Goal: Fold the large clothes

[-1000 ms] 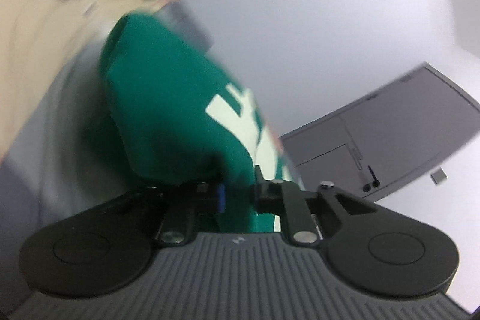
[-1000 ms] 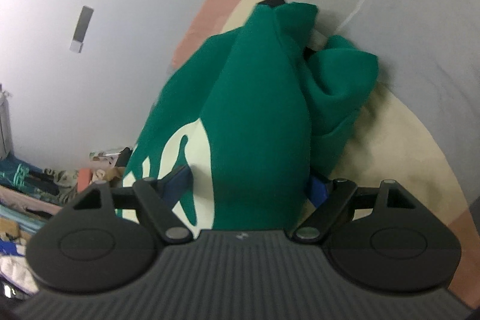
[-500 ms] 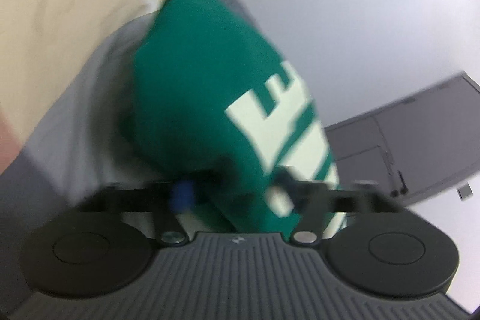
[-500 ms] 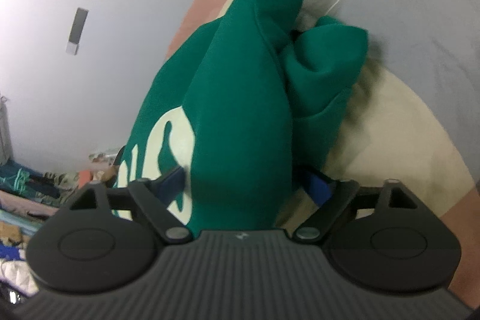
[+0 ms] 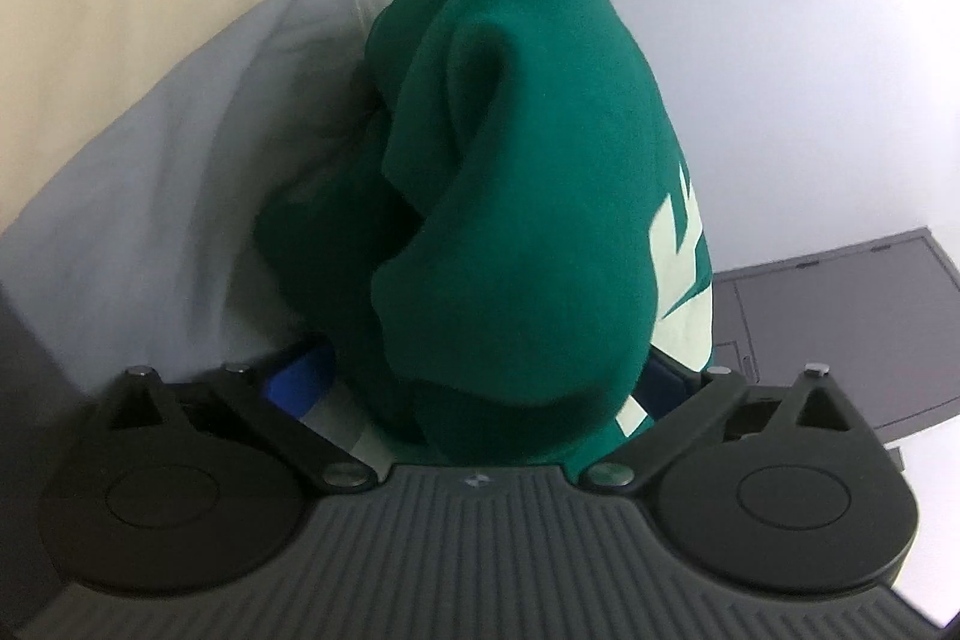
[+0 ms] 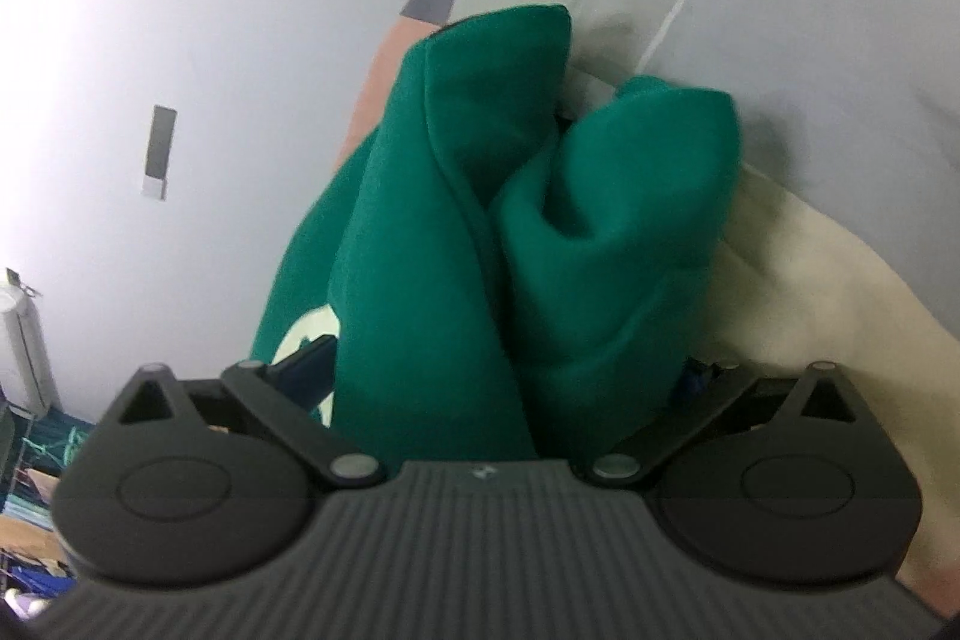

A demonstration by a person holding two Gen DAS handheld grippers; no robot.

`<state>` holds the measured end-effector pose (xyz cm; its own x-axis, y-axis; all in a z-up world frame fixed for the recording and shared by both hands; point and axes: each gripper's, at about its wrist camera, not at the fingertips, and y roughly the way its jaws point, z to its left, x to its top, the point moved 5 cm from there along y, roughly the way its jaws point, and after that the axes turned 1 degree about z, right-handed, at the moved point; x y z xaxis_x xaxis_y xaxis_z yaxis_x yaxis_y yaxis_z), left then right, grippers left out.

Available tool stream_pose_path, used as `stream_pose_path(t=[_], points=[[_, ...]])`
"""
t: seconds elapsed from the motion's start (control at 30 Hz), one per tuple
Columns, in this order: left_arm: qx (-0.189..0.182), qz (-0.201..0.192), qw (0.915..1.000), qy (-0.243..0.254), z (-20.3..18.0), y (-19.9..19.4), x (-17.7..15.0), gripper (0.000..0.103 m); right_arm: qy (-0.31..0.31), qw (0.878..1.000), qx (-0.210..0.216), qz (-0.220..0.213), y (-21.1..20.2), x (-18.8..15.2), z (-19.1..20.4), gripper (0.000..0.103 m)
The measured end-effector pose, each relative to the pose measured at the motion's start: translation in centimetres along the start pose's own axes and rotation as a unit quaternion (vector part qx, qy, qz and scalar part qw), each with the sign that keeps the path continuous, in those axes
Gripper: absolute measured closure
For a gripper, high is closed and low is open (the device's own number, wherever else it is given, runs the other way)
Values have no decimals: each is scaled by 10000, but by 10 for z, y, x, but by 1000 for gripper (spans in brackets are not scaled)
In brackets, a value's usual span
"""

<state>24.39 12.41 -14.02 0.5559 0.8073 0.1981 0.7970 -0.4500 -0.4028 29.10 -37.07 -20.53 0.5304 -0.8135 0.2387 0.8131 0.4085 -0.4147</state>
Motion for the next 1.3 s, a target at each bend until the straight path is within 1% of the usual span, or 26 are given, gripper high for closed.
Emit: stream_pose_path(t=[0.2, 0.33, 0.37, 0.4, 0.43, 0.5, 0.53, 0.57, 0.6, 0.67, 0.8, 0.93, 1.03, 1.13, 1.2, 1.3], points=[[-207, -220, 9993, -200, 5, 5, 7, 0, -243, 9995, 192, 90, 23, 9, 9, 0], [-231, -462, 9987, -10, 0, 8, 6, 2, -525, 9984, 179, 68, 33, 12, 17, 0], [-228, -506, 9984, 79, -2, 11, 8, 9, -628, 9978, 193, 41, 35, 13, 20, 3], [-218, -517, 9983, 153, -2, 10, 7, 18, -748, 9970, 199, 31, 34, 12, 22, 12], [-216, -512, 9982, 222, -3, 8, 5, 22, -893, 9958, 210, 40, 35, 12, 25, 18], [-288, -522, 9975, 378, -7, 5, 4, 39, -1136, 9932, 235, 55, 33, 12, 32, 34], [-314, -535, 9968, 499, -11, 3, 3, 43, -1288, 9914, 236, 53, 32, 12, 38, 37], [-313, -544, 9961, 619, -16, 1, 2, 49, -1465, 9889, 229, 53, 30, 12, 45, 42], [-321, -546, 9953, 738, -20, 0, 1, 53, -1618, 9865, 224, 52, 28, 13, 51, 47], [-363, -505, 9942, 872, -23, -4, 0, 56, -1790, 9835, 267, 62, 21, 14, 61, 52], [-580, -408, 9939, 847, -33, -19, -4, 58, -2131, 9762, 395, 69, -3, 16, 77, 59], [-780, -341, 9925, 882, -49, -30, -14, 59, -2389, 9693, 580, 50, -29, 24, 96, 60], [-842, -205, 9902, 1097, -67, -40, -30, 61, -2509, 9655, 700, 0, -47, 35, 106, 60], [-981, -45, 9866, 1302, -89, -47, -51, 62, -2570, 9629, 813, -83, -73, 53, 105, 61], [-1067, 66, 9837, 1446, -105, -47, -67, 62, -2535, 9631, 887, -194, -91, 66, 103, 61], [-1255, 216, 9799, 1537, -136, -40, -92, 62, -2417, 9644, 979, -435, -119, 92, 98, 61]])
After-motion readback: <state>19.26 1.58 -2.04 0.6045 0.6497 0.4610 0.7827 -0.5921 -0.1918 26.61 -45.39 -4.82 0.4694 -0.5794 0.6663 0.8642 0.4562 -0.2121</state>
